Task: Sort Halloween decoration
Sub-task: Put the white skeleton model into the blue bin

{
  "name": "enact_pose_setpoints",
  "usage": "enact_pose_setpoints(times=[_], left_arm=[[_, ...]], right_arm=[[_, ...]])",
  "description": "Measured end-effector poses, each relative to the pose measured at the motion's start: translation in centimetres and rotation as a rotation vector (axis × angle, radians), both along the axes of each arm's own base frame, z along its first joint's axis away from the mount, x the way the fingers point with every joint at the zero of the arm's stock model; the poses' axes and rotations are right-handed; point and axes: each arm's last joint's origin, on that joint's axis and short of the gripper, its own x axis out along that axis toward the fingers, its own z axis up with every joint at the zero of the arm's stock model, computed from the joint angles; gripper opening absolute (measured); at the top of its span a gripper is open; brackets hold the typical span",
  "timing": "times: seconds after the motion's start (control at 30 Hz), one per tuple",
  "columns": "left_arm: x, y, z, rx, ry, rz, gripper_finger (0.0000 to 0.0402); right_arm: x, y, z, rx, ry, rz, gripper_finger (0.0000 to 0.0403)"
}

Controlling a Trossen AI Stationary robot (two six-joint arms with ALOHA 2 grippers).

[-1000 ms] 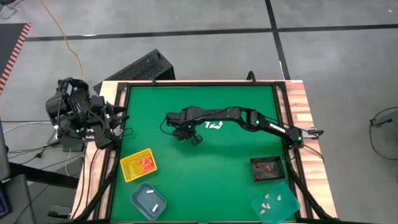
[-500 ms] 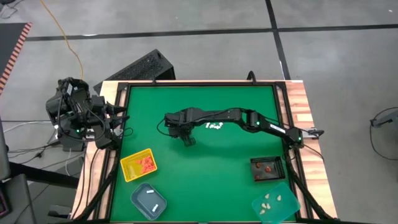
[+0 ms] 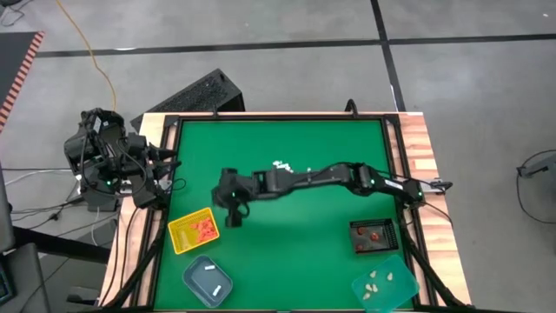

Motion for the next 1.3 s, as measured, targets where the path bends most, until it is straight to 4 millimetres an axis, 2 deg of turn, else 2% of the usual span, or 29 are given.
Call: enact_pose_setpoints(times=[0.23, 0.5, 0.67, 0.77, 0.87, 0.97, 1.2, 1.3], left_arm=[[0.0, 0.0, 0.0, -0.007, -0.002, 0.002, 0.0226], [0.0, 0.0, 0.0, -0.008, -0.003, 0.002, 0.0226], [0.0, 0.0, 0.0, -0.008, -0.003, 0.002, 0.0226], [0.0, 0.0, 0.0, -0.008, -0.003, 0.002, 0.0226], [0.0, 0.0, 0.0, -0.009, -0.004, 0.002, 0.0226], [0.0, 0.0, 0.0, -0.008, -0.003, 0.002, 0.0226], [0.0, 0.0, 0.0, -0.007, -0.003, 0.002, 0.0226], [0.0, 0.0, 0.0, -0.005, -0.002, 0.002, 0.0226]], right_arm=[[0.0, 6.7, 1.5, 0.049, -0.228, 0.118, 0.0005], [-1.1, 11.2, 1.8, 0.127, -0.25, 0.222, 0.0005], [-1.5, 12.9, 1.8, 0.229, -0.254, 0.225, 0.0005], [-1.0, 13.9, 1.3, 0.27, -0.329, 0.236, 0.0005], [-0.2, 14.7, -0.2, 0.322, -0.389, 0.235, 0.0005], [0.3, 15.1, -1.8, 0.353, -0.371, 0.225, 0.0005], [0.5, 15.3, -3.0, 0.394, -0.324, 0.228, 0.0005], [0.9, 15.7, -4.8, 0.449, -0.293, 0.24, 0.0005]])
